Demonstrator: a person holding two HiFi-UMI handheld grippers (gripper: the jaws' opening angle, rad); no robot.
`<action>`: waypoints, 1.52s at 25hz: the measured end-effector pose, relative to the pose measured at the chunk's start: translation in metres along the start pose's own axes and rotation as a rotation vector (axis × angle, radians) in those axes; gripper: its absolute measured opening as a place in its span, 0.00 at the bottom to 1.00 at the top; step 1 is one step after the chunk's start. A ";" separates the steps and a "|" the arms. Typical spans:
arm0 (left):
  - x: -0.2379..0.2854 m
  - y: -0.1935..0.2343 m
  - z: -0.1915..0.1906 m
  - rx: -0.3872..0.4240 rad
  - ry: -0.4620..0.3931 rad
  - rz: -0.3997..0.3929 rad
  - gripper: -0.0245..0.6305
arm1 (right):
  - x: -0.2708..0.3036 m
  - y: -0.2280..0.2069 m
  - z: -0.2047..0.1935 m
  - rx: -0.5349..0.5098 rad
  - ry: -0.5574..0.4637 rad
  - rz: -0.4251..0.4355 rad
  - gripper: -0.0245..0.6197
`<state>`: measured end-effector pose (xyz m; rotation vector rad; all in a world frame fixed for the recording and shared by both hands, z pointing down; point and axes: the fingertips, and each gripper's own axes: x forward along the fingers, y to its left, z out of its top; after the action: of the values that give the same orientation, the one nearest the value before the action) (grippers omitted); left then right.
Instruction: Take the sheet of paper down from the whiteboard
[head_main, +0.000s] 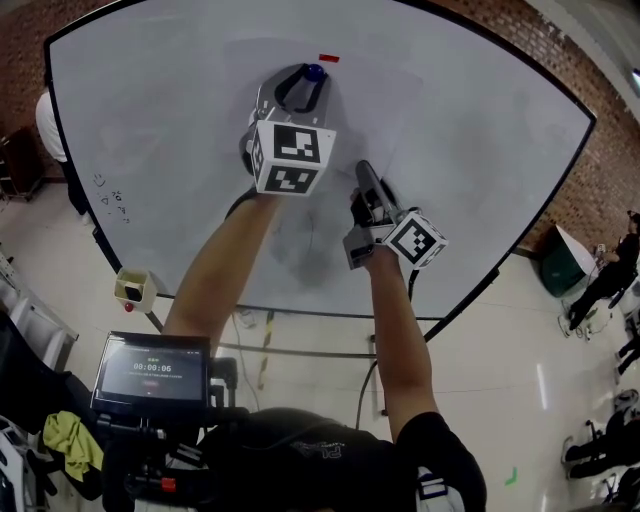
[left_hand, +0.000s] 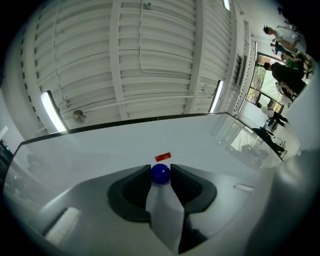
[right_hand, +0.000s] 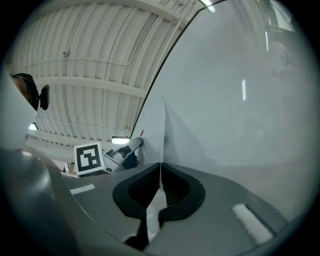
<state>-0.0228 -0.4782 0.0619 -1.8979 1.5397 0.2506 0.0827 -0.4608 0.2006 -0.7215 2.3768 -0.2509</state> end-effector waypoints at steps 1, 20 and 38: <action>0.001 -0.003 0.001 0.004 -0.002 0.000 0.22 | -0.003 -0.002 0.002 0.011 -0.001 -0.001 0.06; -0.033 -0.001 -0.012 -0.062 0.018 -0.087 0.22 | -0.023 0.019 0.006 -0.247 0.024 -0.180 0.06; -0.163 0.045 -0.103 -0.291 0.130 -0.191 0.22 | -0.095 0.053 -0.080 -0.467 0.146 -0.536 0.06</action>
<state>-0.1372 -0.4141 0.2106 -2.3142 1.4540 0.2830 0.0710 -0.3642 0.2944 -1.6100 2.3539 0.0410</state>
